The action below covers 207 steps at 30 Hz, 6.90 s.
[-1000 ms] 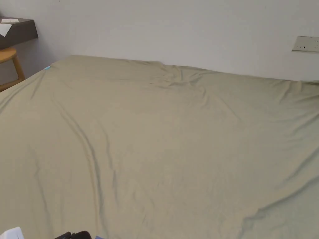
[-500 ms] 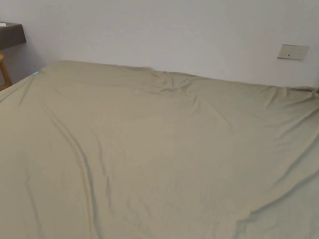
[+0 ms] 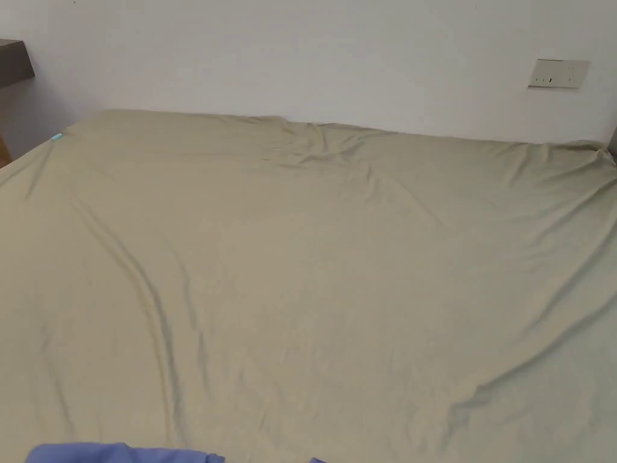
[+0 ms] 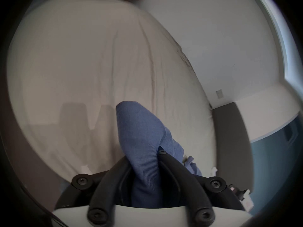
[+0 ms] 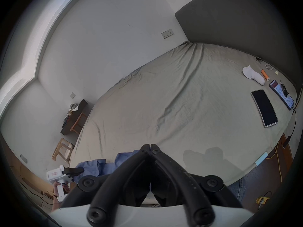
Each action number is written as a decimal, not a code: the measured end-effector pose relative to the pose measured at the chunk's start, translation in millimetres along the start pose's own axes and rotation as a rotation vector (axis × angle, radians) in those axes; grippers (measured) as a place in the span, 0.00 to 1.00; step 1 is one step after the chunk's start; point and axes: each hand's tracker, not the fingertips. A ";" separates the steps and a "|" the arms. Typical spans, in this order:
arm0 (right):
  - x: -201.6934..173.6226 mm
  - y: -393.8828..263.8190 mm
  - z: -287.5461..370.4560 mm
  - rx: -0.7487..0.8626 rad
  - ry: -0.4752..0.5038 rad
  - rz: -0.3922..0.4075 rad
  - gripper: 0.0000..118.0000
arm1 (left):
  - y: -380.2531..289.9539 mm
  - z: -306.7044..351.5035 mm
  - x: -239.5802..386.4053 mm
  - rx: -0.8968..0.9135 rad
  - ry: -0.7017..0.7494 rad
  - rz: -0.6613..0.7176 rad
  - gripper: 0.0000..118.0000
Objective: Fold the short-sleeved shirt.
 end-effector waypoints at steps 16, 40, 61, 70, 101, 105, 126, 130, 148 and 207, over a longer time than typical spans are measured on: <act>7.8 -1.5 19.9 0.042 -0.084 0.046 0.01 | -112.5 -110.3 183.1 -0.283 -0.095 -0.588 0.10; 17.5 -9.2 10.7 0.004 -0.072 -0.023 0.01 | -166.5 -152.4 182.8 -0.540 -0.255 -0.430 0.00; -60.2 -44.7 -122.8 -0.357 0.319 0.060 0.01 | -80.5 -30.0 118.8 -0.130 -0.385 -0.298 0.00; -72.2 -89.5 -200.7 -0.544 0.144 0.193 0.01 | -69.0 -61.5 50.8 -0.228 -0.216 -0.214 0.32; -77.4 -41.8 -135.0 -0.350 0.238 0.114 0.01 | 16.7 -90.7 8.4 -0.347 -0.020 -0.309 0.20; -75.3 -33.4 -128.2 -0.314 0.185 0.123 0.01 | 66.6 -56.0 -16.4 -0.267 0.171 -0.335 0.20; -60.8 0.7 -97.6 -0.193 0.030 0.133 0.01 | 160.9 -42.5 -97.7 -0.088 0.763 -0.392 0.64; -61.8 1.4 -97.6 -0.200 0.037 0.180 0.01 | 159.4 -12.9 -104.9 -0.022 0.726 -0.260 0.47; -74.1 80.2 -4.6 0.444 -0.080 0.442 0.01 | 45.5 115.3 160.5 0.846 0.106 -0.669 0.00; -66.4 60.6 1.5 0.605 -0.265 0.537 1.00 | -72.5 44.0 251.5 0.718 -0.032 -0.877 1.00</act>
